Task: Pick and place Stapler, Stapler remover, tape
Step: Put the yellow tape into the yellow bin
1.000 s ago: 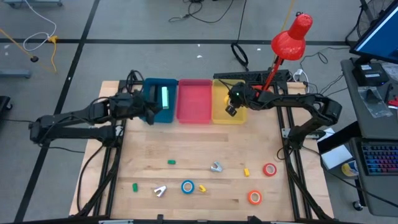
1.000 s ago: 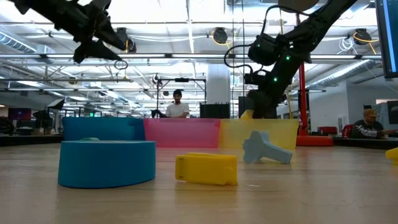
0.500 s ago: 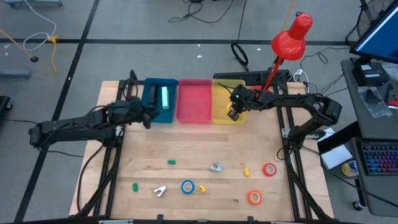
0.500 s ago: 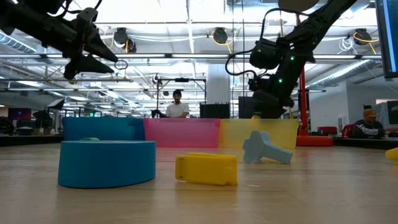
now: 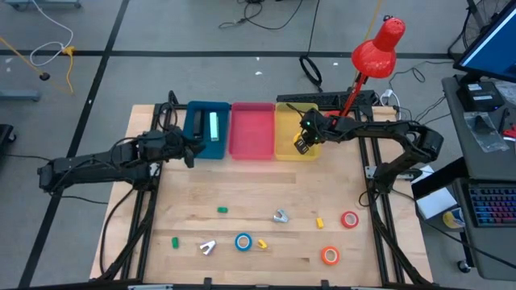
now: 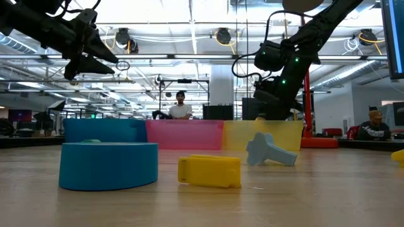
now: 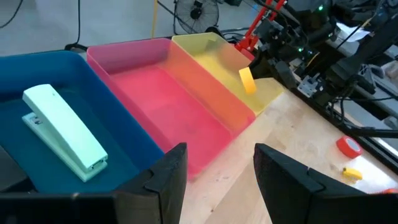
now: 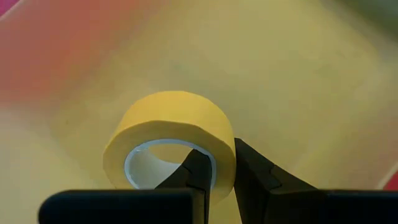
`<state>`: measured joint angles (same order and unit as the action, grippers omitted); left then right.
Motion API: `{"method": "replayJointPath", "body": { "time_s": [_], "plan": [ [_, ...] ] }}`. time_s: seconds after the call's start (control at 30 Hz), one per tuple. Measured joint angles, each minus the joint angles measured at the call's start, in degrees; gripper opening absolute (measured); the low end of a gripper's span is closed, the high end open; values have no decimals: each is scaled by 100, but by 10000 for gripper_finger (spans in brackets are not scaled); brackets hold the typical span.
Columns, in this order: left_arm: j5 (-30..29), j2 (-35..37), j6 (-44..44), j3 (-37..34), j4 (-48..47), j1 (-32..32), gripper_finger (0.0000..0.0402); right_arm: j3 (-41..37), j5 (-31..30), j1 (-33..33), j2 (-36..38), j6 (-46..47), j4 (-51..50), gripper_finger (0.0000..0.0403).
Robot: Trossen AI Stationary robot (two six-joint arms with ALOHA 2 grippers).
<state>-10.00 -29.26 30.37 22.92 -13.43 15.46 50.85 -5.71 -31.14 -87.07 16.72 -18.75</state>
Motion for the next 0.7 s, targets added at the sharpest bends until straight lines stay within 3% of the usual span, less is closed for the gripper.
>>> {"method": "replayJointPath", "body": {
  "time_s": [0.27,0.53,0.7],
  "plan": [
    [-4,-2,890,0,117,0,186,2,2,2,0,297,-6,34],
    [-2,-2,1194,0,402,0,186,2,-7,2,0,344,-1,34],
    [472,7,412,0,615,0,186,4,-9,2,0,363,-15,34]
  ]
}}
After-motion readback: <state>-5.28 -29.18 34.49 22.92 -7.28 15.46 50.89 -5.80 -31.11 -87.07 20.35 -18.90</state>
